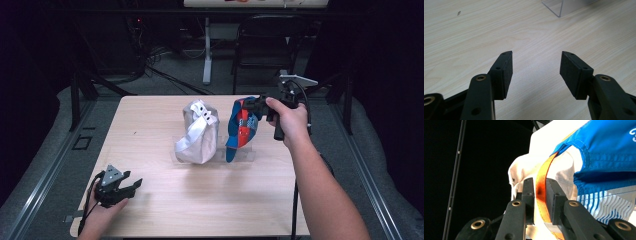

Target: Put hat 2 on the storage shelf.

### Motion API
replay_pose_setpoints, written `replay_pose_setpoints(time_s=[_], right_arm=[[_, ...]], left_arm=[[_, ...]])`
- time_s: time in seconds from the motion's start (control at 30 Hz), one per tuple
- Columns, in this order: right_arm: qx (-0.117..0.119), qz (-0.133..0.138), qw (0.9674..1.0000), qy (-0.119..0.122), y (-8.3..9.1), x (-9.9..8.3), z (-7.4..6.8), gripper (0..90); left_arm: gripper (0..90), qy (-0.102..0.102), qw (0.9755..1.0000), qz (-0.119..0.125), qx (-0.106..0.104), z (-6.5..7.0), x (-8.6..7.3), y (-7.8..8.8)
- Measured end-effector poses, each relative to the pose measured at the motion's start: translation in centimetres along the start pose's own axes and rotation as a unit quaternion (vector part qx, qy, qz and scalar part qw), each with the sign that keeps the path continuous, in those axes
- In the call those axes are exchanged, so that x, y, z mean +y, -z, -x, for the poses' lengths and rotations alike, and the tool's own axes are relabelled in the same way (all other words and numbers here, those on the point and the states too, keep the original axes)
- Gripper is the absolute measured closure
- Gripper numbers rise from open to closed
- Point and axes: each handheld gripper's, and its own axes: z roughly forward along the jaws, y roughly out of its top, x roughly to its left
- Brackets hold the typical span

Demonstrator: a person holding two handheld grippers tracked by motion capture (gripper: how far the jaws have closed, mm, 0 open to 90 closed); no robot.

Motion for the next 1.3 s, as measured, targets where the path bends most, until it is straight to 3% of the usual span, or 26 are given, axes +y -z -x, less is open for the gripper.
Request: replay_pose_setpoints(time_s=[0.27, 0.7, 1.03, 1.3], right_arm=[[-0.003, 0.007, 1.0000, -0.002, 0.3, -0.3, 0.4, 73.1], [-0.037, 0.000, 0.9988, 0.033, 1.2, -1.5, 0.5, 61.0], [-0.073, 0.039, 0.9922, 0.093, 3.0, -3.0, 1.5, 49.2], [-0.088, 0.062, 0.9880, 0.111, 4.8, -4.8, 2.1, 46.5]], left_arm=[[44.4, 0.004, 1.0000, 0.006, 0.001, 0.0, -0.1, 0.0], [44.4, 0.000, 1.0000, 0.005, -0.003, 0.0, 0.1, -0.3], [44.4, -0.002, 0.9999, 0.008, -0.008, 0.2, 0.4, -0.7], [44.3, -0.002, 0.9998, 0.011, -0.014, 0.2, 0.8, -1.3]])
